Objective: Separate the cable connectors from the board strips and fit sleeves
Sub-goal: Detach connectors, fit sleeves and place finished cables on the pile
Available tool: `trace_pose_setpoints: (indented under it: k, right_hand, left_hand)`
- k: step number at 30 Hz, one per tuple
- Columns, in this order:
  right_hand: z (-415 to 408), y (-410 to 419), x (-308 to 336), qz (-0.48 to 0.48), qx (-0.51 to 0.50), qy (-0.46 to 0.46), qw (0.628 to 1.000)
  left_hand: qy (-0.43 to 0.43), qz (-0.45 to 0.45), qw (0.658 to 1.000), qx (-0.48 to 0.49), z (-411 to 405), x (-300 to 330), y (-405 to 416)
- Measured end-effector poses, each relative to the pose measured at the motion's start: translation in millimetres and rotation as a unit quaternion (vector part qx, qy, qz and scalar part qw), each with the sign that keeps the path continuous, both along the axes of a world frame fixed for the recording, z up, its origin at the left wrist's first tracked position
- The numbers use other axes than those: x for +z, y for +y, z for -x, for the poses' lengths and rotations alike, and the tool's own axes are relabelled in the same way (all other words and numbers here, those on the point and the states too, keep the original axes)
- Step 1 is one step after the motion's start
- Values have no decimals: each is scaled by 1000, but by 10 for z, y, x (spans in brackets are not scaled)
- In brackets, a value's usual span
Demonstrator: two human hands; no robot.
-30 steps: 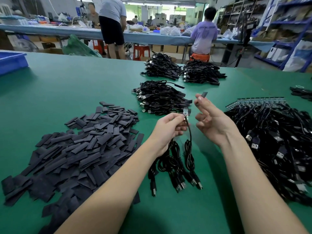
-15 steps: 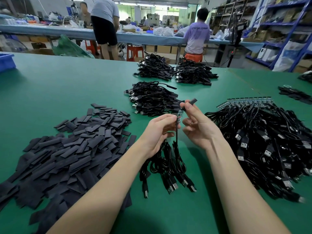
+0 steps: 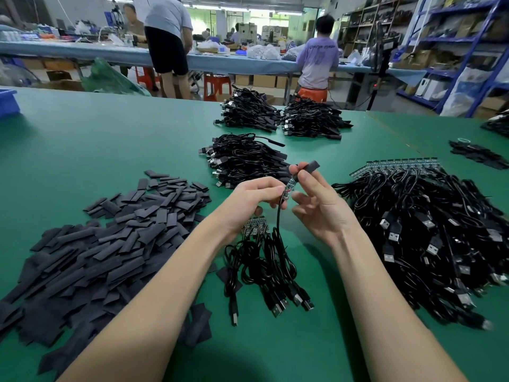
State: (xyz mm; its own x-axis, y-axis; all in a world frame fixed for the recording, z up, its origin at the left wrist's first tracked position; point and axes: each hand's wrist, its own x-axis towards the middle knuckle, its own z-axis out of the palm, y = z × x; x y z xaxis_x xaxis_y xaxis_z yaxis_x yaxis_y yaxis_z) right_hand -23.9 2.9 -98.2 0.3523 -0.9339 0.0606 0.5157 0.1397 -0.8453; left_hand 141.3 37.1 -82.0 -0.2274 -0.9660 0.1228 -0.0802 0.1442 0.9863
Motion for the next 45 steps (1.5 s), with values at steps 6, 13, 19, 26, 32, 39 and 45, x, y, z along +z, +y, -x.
trace_pose_setpoints:
  k: [6,13,19,26,32,39,45]
  right_hand:
    - [23,19,20,14,40,3,999]
    - [29,58,28,42,67,3,997]
    - [-9,30,3,19,12,1,1000]
    - [26,-71,-75,-19,-67,37,997]
    - [38,-99,-97,-29,-69,43,996]
    - [-12,-76,-115,-23,-50,73,996]
    - [-32,-36,-107,-26,-53,80,995]
  left_hand:
    - [-60,37,997,-37,-129,122,-25]
    - [-23,17,997,-67,-117,108,-13]
    - [-30,34,999,-8,-31,87,-39]
    - [-123,204,966,98,-14,5,-41]
    - [-155,251,947,125,9,-9,-37]
    - [-155,259,943,139,-14,-33,-57]
    - [-142,261,944,146,-8,-51,-65]
